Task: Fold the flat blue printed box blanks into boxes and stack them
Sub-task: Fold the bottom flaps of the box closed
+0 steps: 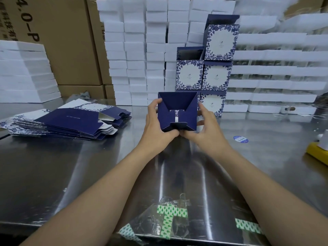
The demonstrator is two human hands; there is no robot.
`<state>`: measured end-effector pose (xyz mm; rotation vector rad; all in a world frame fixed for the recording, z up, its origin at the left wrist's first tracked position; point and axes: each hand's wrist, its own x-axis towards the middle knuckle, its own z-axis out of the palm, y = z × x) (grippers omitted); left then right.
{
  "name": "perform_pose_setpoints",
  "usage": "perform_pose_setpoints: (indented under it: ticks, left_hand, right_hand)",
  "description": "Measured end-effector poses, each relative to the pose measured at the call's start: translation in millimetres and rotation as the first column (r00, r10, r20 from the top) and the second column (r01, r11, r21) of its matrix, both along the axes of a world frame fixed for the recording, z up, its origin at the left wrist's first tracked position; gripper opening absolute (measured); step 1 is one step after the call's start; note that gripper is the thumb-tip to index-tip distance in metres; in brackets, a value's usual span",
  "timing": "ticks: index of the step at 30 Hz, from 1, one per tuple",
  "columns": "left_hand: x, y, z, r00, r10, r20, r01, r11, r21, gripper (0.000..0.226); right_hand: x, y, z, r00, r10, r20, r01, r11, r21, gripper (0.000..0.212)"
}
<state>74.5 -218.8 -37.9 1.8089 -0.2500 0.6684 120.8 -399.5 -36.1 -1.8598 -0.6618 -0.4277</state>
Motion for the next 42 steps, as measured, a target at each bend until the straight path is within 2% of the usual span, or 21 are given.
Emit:
perform_pose_setpoints:
  ticks: [2,4,6,8,10,13,15,18,20,23,26,29,33,37,40,42]
  left_hand:
    - [-1.6,-3.3,3.5,0.999,-0.054,-0.001,0.054,0.993,-0.103,0.108]
    - [-4.3,-4.7,6.0,0.997,-0.072,-0.004,0.07,0.976,-0.207,0.105]
    - [-5.8,-4.6,6.8,0.999,-0.049,-0.017,0.042,0.958,-0.284,0.1]
    - [-5.2,-3.5,6.7,1.0,0.0,-0.028,-0.009,0.944,-0.329,0.093]
    - [-3.9,-2.2,6.9,0.998,0.048,-0.045,-0.061,0.93,-0.363,0.087]
    - [-3.5,-0.5,8.1,0.993,0.088,-0.075,-0.111,0.894,-0.435,0.081]
    - [-4.8,-1.5,8.3,0.991,0.098,-0.088,-0.127,0.882,-0.453,0.076]
    - [-7.4,-5.8,7.9,0.992,0.083,-0.093,-0.117,0.876,-0.468,0.067]
    - [-8.7,-7.9,8.3,0.993,0.066,-0.095,-0.103,0.875,-0.474,0.066]
    - [-8.5,-9.5,9.1,0.995,0.036,-0.098,-0.08,0.872,-0.483,0.06]
    - [-7.8,-10.4,8.1,0.993,0.013,-0.119,-0.069,0.874,-0.481,0.053]
    - [-8.7,-10.6,6.8,0.976,0.008,-0.217,-0.102,0.898,-0.427,0.053]
    - [-9.9,-10.6,7.9,0.94,-0.111,-0.323,-0.053,0.888,-0.458,0.048]
    - [-7.3,-10.4,7.9,0.961,-0.148,-0.234,0.009,0.862,-0.507,0.048]
    - [-7.5,-9.9,6.8,0.978,-0.114,-0.172,0.006,0.849,-0.529,0.05]
    - [-7.5,-8.2,6.7,0.983,-0.096,-0.154,-0.005,0.836,-0.549,0.051]
  right_hand:
    - [-2.6,-0.3,1.2,0.999,0.033,-0.032,-0.032,0.999,0.02,0.092]
    - [-4.8,-0.4,2.1,0.989,0.106,-0.1,-0.094,0.988,0.12,0.079]
    - [-6.5,0.1,3.7,0.972,0.165,-0.165,-0.123,0.963,0.24,0.067]
    - [-6.9,1.2,5.5,0.969,0.158,-0.19,-0.097,0.951,0.292,0.058]
    - [-6.2,2.9,6.4,0.973,0.111,-0.204,-0.046,0.953,0.299,0.06]
    - [-7.1,8.0,4.9,0.947,0.064,-0.314,0.027,0.96,0.277,0.075]
    - [-8.9,10.3,1.6,0.891,0.102,-0.442,0.019,0.965,0.261,0.082]
    - [-12.6,11.9,0.7,0.788,0.236,-0.569,-0.056,0.947,0.316,0.072]
    - [-12.9,12.9,2.7,0.752,0.323,-0.575,-0.061,0.902,0.427,0.063]
    - [-13.6,14.7,5.3,0.765,0.352,-0.539,-0.011,0.844,0.535,0.057]
    - [-14.3,14.8,5.9,0.795,0.322,-0.515,0.031,0.825,0.564,0.056]
    - [-15.8,13.5,7.0,0.819,0.3,-0.488,0.045,0.815,0.577,0.054]
    - [-19.1,14.3,8.6,0.838,0.294,-0.459,0.033,0.814,0.581,0.051]
    - [-20.6,14.1,11.3,0.825,0.312,-0.471,0.014,0.822,0.569,0.055]
    - [-22.2,15.8,10.8,0.767,0.335,-0.548,0.024,0.838,0.546,0.06]
    - [-24.1,15.7,12.2,0.716,0.328,-0.617,0.018,0.874,0.485,0.052]
